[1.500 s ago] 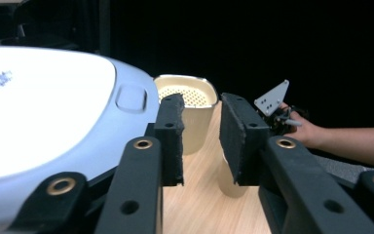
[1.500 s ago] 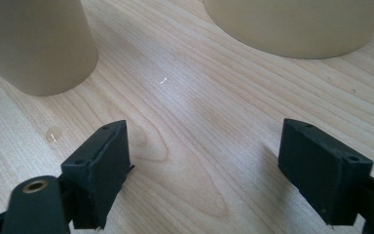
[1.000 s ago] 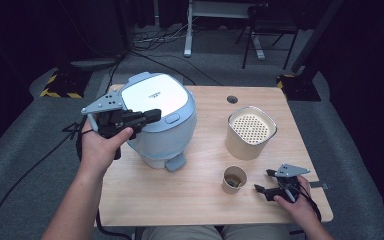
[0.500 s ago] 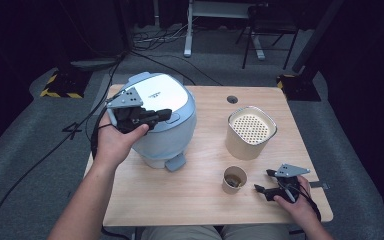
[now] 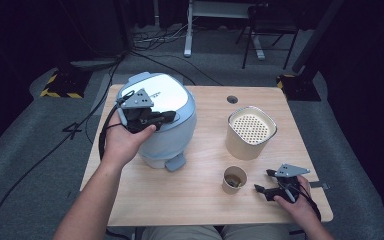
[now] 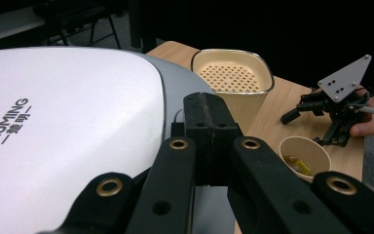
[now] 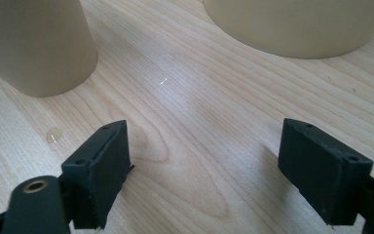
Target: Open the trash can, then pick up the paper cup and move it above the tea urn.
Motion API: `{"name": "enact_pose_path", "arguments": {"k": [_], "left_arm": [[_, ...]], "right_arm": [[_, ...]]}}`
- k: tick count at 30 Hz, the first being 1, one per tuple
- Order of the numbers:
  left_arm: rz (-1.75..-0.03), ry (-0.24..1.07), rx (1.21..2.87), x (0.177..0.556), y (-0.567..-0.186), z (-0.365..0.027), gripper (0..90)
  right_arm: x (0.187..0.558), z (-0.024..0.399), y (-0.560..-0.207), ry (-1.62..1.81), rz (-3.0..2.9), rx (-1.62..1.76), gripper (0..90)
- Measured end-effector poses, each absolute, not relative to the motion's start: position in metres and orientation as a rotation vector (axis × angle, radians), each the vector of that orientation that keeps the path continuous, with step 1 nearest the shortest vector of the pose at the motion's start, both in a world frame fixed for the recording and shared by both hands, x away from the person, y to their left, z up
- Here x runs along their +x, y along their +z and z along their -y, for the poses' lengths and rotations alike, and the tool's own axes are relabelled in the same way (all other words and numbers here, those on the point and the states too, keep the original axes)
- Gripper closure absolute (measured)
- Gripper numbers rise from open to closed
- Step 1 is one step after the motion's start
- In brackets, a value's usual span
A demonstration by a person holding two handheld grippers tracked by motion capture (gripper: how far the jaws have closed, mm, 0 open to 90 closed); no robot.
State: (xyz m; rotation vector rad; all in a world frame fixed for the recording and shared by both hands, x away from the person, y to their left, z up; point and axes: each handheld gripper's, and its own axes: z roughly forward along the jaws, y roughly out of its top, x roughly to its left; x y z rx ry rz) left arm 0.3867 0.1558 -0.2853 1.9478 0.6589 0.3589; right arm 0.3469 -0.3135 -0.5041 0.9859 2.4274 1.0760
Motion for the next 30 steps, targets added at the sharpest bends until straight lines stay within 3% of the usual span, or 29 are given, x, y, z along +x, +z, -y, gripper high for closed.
{"name": "enact_pose_path", "arguments": {"k": [10,13,19,30], "left_arm": [[-0.674,0.402,1.982,0.384,-0.285,-0.151,90.0],[-0.671,0.344,1.951,0.385,-0.286,-0.153,89.8],[-0.574,0.280,1.906,0.371,-0.288,-0.151,63.3],[-0.481,0.273,1.922,0.335,-0.306,-0.149,54.0]], "right_arm": [[0.347,0.313,-0.504,1.076,-2.428,0.985,19.6],[0.347,0.314,-0.504,1.077,-2.429,0.984,19.7],[0.347,0.314,-0.504,1.077,-2.429,0.985,19.6],[0.347,0.313,-0.504,1.071,-2.430,0.982,19.2]]}}
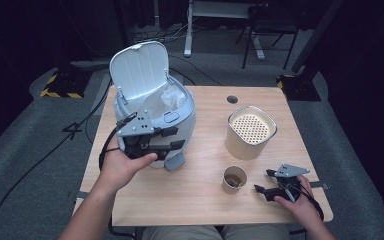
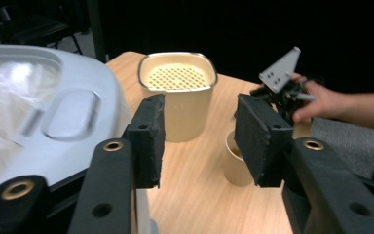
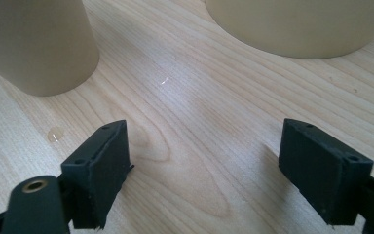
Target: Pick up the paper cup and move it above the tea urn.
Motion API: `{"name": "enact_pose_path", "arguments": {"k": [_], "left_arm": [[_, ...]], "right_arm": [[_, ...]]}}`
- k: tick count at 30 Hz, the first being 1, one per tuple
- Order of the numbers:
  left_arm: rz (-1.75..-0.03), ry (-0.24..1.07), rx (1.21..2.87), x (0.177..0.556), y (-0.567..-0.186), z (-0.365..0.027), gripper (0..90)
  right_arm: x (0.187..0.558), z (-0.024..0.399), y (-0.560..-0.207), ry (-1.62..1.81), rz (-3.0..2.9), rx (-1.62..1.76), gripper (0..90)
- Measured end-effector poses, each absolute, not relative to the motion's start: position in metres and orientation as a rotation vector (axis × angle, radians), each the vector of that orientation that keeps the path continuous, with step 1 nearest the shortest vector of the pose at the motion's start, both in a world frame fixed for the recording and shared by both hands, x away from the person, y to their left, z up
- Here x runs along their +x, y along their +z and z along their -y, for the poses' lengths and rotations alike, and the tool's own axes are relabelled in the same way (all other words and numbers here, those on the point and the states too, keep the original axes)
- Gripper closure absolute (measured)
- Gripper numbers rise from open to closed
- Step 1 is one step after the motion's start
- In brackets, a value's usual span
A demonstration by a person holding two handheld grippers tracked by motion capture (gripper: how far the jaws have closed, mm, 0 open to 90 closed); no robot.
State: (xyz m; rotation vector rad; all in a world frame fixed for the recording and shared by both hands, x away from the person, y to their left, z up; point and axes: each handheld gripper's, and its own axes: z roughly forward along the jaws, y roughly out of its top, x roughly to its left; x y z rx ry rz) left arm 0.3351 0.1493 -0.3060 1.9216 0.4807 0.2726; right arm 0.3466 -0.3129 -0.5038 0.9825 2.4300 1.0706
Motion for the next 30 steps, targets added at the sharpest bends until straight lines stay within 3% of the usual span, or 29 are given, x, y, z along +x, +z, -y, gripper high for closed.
{"name": "enact_pose_path", "arguments": {"k": [3,12,14,20,30], "left_arm": [[-0.469,0.248,1.931,0.328,-0.319,-0.149,52.3],[-0.550,0.260,2.012,0.321,-0.374,-0.153,51.7],[-0.567,0.242,1.998,0.322,-0.387,-0.155,51.7],[-0.617,0.222,1.966,0.321,-0.421,-0.153,50.5],[-0.738,0.199,2.057,0.322,-0.465,-0.150,48.9]], "right_arm": [[0.344,0.310,-0.500,1.050,-2.453,0.956,24.7],[0.333,0.299,-0.481,1.124,-2.486,0.872,25.2],[0.331,0.301,-0.476,1.128,-2.509,0.833,33.4],[0.329,0.304,-0.471,1.170,-2.497,0.847,29.8],[0.327,0.311,-0.468,1.179,-2.498,0.884,29.2]]}}
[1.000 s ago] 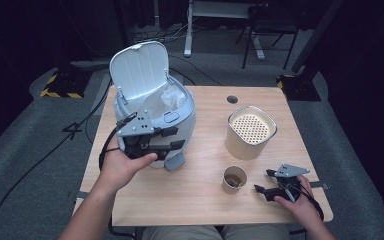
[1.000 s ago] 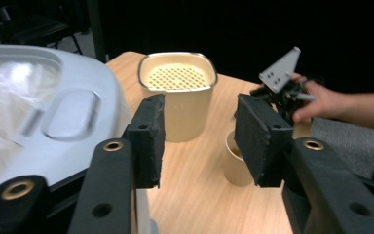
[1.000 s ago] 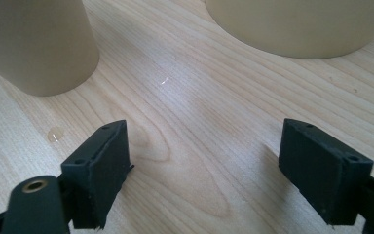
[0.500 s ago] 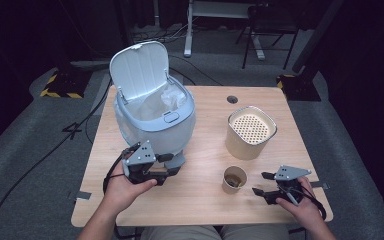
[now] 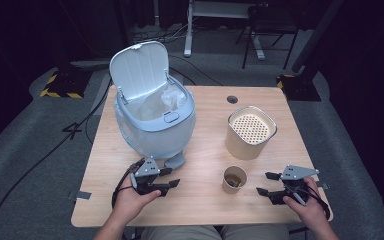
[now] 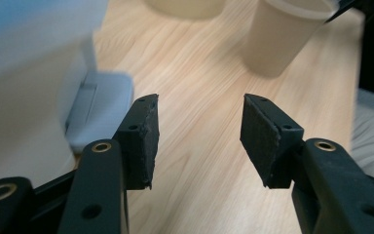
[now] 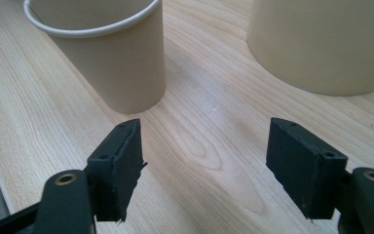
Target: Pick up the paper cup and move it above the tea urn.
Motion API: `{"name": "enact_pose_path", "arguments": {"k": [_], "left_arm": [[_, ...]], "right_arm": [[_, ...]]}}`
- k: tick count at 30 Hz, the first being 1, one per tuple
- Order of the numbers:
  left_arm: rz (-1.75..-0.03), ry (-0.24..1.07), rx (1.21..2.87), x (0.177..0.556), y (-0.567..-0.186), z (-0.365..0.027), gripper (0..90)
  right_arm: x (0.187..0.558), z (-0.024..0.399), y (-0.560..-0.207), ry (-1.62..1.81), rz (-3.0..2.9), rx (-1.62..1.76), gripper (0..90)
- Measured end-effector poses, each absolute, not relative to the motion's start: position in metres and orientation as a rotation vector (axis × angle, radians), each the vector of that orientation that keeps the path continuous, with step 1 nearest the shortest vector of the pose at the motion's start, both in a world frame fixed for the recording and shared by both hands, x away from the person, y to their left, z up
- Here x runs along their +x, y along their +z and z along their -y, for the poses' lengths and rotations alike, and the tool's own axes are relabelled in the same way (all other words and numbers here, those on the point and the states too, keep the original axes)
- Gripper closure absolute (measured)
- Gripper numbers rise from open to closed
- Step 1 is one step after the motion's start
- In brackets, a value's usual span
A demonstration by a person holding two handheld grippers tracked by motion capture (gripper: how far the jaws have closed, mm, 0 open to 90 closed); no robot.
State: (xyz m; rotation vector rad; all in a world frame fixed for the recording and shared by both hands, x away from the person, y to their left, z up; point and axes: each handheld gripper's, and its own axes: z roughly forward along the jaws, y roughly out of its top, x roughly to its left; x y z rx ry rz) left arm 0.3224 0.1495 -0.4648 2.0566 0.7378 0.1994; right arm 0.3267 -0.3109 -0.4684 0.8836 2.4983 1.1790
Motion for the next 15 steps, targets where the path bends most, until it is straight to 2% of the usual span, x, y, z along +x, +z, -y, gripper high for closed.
{"name": "enact_pose_path", "arguments": {"k": [9,15], "left_arm": [[-0.775,0.207,2.163,0.316,-0.491,-0.150,47.8],[-0.806,0.255,2.203,0.317,-0.499,-0.149,43.1]], "right_arm": [[0.324,0.301,-0.468,1.272,-2.505,0.864,25.8],[0.323,0.292,-0.466,1.275,-2.489,0.841,19.1]]}}
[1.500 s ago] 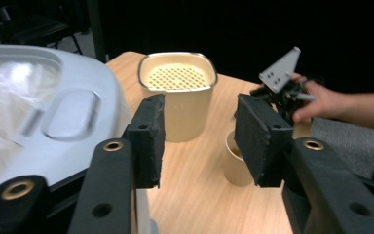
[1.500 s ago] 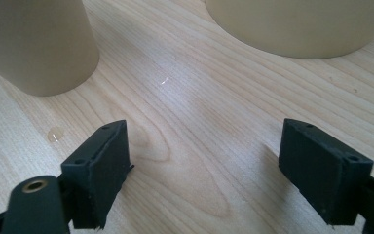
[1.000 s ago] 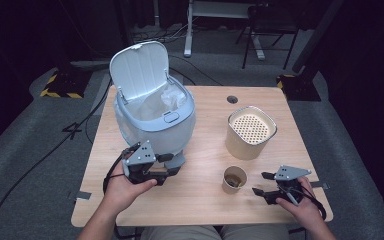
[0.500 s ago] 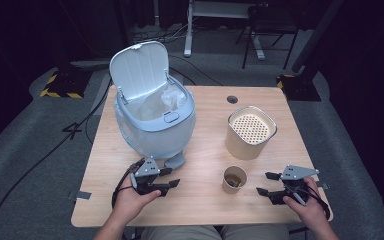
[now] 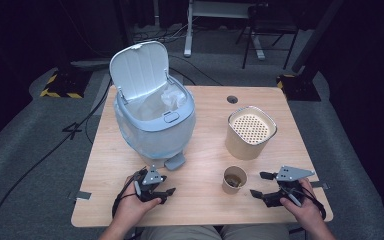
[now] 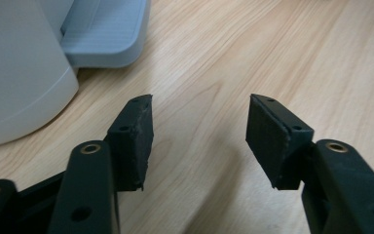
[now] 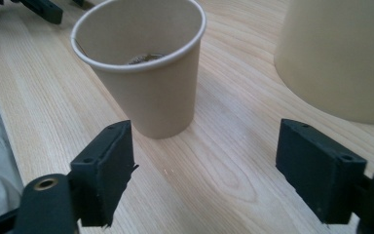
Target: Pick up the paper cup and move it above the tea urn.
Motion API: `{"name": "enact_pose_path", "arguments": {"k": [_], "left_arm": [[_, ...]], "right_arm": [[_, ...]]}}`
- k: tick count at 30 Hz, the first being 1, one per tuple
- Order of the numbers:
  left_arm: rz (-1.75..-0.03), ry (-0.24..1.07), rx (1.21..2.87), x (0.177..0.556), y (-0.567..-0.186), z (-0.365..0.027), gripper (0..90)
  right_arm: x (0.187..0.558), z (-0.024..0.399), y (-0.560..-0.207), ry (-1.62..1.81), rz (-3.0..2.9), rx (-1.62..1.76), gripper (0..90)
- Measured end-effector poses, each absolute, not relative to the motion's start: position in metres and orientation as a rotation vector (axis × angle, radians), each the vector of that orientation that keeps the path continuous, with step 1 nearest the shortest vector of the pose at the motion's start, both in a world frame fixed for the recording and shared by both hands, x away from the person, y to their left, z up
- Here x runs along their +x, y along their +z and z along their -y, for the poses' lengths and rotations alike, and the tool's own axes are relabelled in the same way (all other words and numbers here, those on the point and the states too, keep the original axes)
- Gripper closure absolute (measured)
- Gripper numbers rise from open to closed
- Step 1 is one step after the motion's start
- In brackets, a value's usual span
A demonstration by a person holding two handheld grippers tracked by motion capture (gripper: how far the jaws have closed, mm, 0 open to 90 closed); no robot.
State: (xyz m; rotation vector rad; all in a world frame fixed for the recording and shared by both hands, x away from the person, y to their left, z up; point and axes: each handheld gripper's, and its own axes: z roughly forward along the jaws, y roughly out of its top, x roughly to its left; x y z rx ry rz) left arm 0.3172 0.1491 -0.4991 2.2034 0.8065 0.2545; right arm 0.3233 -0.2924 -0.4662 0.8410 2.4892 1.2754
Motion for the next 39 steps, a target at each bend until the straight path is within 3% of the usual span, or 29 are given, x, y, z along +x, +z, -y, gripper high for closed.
{"name": "enact_pose_path", "arguments": {"k": [10,26,30,39], "left_arm": [[-0.815,0.313,2.237,0.318,-0.503,-0.142,29.8],[-0.834,0.318,2.234,0.318,-0.503,-0.141,27.8],[-0.831,0.319,2.239,0.318,-0.503,-0.141,27.8],[-0.844,0.324,2.235,0.320,-0.503,-0.138,26.7]], "right_arm": [[0.322,0.276,-0.467,1.238,-2.501,0.832,16.3],[0.331,0.232,-0.482,1.214,-2.511,0.800,18.5],[0.333,0.223,-0.486,1.228,-2.502,0.774,27.4],[0.334,0.223,-0.488,1.256,-2.502,0.765,29.3]]}}
